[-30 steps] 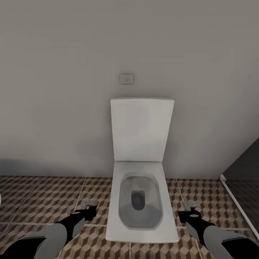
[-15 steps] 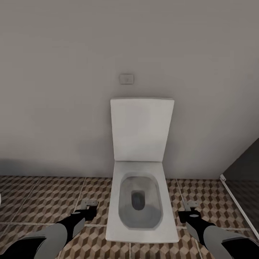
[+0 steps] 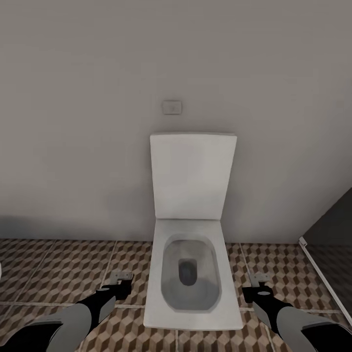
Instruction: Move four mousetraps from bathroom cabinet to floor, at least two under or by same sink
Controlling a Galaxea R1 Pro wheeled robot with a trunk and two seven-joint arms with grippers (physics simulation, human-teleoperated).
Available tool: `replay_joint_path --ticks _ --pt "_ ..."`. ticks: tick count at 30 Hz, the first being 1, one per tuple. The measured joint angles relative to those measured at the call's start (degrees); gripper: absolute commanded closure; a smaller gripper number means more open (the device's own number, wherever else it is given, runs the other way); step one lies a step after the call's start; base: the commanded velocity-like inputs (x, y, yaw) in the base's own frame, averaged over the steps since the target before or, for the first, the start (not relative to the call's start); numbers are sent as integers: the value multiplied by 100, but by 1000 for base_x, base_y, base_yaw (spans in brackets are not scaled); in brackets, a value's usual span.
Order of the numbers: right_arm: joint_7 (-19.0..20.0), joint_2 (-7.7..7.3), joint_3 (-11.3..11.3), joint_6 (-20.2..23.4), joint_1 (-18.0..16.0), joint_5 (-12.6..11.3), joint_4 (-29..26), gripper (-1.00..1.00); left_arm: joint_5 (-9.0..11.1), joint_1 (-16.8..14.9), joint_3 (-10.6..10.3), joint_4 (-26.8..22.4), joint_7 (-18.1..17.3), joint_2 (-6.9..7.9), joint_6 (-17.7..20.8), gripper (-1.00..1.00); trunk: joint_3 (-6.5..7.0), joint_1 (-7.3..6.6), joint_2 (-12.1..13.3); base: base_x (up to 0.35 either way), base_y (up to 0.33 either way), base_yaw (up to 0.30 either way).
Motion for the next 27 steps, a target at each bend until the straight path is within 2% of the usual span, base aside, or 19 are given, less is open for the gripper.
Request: replay_joint_path --ticks 27 --pt "-5 -3 0 -5 0 -12 0 100 1 0 0 0 4 8 0 100 0 0 0 0 0 0"
